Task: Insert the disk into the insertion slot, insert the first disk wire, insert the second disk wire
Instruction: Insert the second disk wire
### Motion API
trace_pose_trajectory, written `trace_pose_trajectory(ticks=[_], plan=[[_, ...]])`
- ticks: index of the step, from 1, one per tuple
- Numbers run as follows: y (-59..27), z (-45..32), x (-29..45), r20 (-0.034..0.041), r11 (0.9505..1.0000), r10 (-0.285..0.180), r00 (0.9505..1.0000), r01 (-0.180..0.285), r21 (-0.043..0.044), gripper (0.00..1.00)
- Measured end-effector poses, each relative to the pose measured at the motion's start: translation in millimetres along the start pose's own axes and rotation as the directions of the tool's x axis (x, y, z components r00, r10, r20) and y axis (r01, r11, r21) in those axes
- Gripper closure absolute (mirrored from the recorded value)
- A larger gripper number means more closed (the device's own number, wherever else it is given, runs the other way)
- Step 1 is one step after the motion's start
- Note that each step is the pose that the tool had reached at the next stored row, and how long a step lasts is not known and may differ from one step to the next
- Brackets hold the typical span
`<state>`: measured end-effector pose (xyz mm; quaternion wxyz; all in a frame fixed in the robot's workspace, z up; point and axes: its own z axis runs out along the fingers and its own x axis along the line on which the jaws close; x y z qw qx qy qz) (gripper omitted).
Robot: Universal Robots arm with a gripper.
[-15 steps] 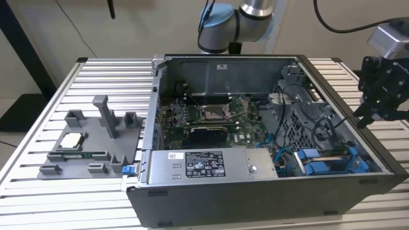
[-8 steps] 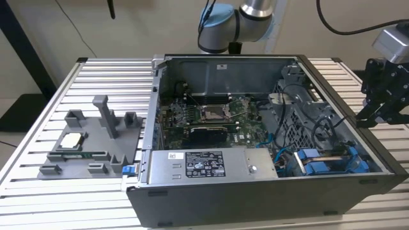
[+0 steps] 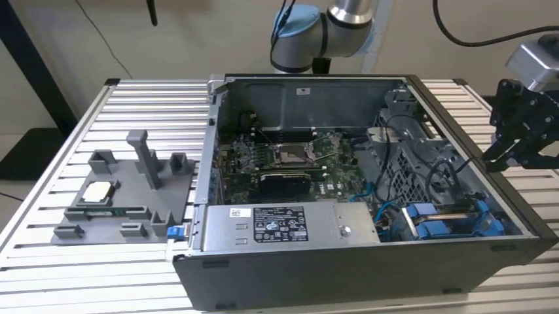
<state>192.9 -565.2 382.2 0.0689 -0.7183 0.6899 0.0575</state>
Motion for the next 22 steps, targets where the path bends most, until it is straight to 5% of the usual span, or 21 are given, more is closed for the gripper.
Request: trace_pose_trajectory(ticks=[2,4,9,10,22], plan=[[0.0,0.5,0.1,0.0132,1.0,0.0,0.9999,0.0,0.0005,0.74],[0.0,0.6,0.1,0.0168,1.0,0.0,0.9999,0.0,0.0007,0.74],[0.0,0.9,0.3,0.0185,1.0,0.0,0.9998,0.0,0.0008,0.76],[0.0,0.9,0.3,0.0184,1.0,0.0,0.9998,0.0,0.0008,0.83],[0.6,0.8,0.3,0.0188,1.0,0.0,0.9998,0.0,0.0008,0.84]])
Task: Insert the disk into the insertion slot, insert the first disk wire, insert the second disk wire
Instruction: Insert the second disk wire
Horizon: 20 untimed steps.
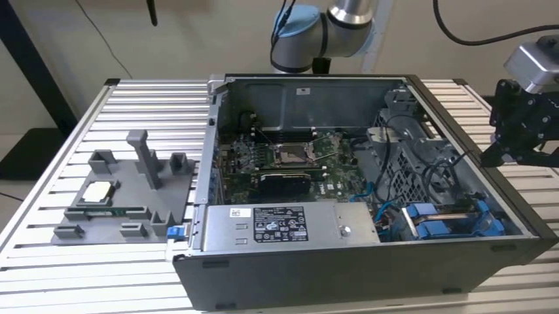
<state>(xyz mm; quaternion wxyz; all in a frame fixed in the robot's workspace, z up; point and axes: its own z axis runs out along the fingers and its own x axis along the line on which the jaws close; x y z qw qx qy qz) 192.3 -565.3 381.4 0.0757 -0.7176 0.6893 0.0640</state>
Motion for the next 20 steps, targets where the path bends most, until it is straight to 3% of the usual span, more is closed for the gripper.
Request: trace_pose_trajectory(ticks=[9,20], plan=[[6.6,-2.1,-0.7,-0.0003,1.0,0.0,1.0,0.0,0.0009,0.84],[21.5,-2.7,-1.4,-0.0006,1.0,-0.001,1.0,0.001,0.0061,0.84]])
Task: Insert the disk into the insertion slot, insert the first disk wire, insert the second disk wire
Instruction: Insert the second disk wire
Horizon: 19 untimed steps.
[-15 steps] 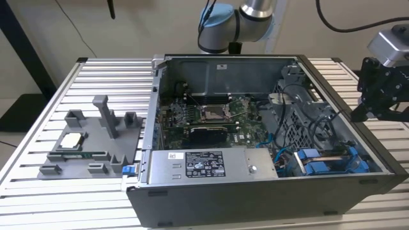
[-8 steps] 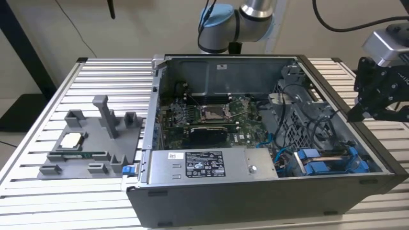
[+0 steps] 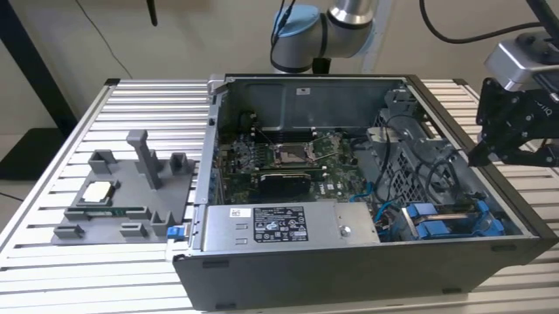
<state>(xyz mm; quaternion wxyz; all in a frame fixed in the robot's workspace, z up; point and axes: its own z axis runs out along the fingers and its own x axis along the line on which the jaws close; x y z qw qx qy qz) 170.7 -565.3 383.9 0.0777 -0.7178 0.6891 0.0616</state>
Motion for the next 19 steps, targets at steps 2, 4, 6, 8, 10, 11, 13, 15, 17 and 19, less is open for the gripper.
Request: trace_pose_trajectory(ticks=[2,4,6,8,10,11,13,15,17,19], plan=[[3.1,-0.1,-0.1,0.0,1.0,0.0,1.0,0.0,0.001,0.84],[6.6,-0.3,-0.2,-0.0001,1.0,0.0,1.0,0.0,0.0022,0.84],[10.2,-0.4,-0.2,-0.0002,1.0,-0.001,1.0,0.001,0.0033,0.84],[13.6,-0.6,-0.1,-0.0002,1.0,-0.001,1.0,0.001,0.0045,0.84],[17.0,-0.9,0.1,-0.0003,1.0,-0.001,1.0,0.001,0.0057,0.84],[18.8,-1.0,0.3,-0.0003,1.0,-0.001,1.0,0.001,0.0063,0.84],[22.2,-1.4,0.7,-0.0004,1.0,-0.002,1.0,0.002,0.0074,0.84],[25.2,-1.6,1.1,-0.0003,1.0,-0.002,1.0,0.002,0.0085,0.84],[28.0,-2.0,1.5,-0.0005,1.0,-0.002,1.0,0.002,0.0096,0.84],[30.1,-2.1,1.8,-0.0005,0.9999,-0.002,1.0,0.002,0.0108,0.84]])
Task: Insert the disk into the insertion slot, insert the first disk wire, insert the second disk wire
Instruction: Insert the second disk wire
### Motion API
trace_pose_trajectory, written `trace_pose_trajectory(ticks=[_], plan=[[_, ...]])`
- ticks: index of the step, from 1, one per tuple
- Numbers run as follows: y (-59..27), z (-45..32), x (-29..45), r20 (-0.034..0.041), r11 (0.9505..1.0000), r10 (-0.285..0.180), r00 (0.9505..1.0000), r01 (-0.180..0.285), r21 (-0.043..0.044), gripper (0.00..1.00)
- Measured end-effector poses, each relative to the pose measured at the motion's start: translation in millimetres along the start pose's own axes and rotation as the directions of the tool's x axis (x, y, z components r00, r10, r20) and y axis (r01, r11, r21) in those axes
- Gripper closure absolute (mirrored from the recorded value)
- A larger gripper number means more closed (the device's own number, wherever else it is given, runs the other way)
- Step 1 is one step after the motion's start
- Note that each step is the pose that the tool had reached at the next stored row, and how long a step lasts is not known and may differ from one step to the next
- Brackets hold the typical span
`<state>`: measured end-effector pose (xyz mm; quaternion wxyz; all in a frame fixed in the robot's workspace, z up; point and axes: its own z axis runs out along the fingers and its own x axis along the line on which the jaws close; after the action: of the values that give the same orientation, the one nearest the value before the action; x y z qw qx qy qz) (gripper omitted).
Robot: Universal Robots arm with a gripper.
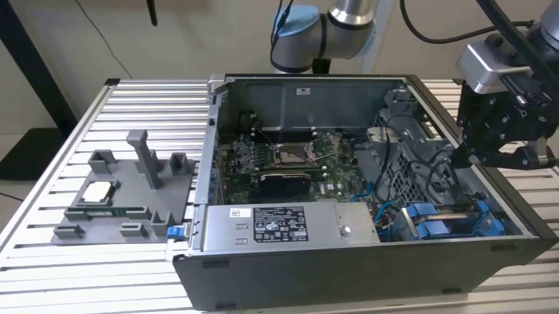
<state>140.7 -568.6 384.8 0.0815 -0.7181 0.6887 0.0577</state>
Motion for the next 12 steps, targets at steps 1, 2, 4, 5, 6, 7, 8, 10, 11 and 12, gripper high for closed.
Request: trace_pose_trajectory(ticks=[1,2,4,5,6,7,8,10,11,12], plan=[[0.5,0.0,0.1,0.0,1.0,0.0,1.0,0.0,0.0003,0.84],[0.7,-0.1,0.1,-0.0001,1.0,0.0,1.0,0.0,0.0005,0.84],[0.7,-0.1,0.1,0.0,1.0,0.0,1.0,0.0,0.0005,0.84],[1.0,-0.1,0.1,-0.0001,1.0,0.0,1.0,0.0,0.0006,0.84],[1.1,-0.1,0.1,0.0,1.0,0.0,1.0,0.0,0.0006,0.84],[1.2,-0.1,0.0,-0.0001,1.0,0.0,1.0,0.0,0.0006,0.84],[1.2,-0.1,0.1,0.0,1.0,0.0,1.0,0.0,0.0006,0.84],[1.2,-0.1,0.0,0.0,1.0,0.0,1.0,0.0,0.0006,0.84],[1.3,-0.1,0.1,-0.0001,1.0,0.0,1.0,0.0,0.0006,0.84],[1.3,-0.1,0.1,-0.0001,1.0,0.0,1.0,0.0,0.0006,0.84]])
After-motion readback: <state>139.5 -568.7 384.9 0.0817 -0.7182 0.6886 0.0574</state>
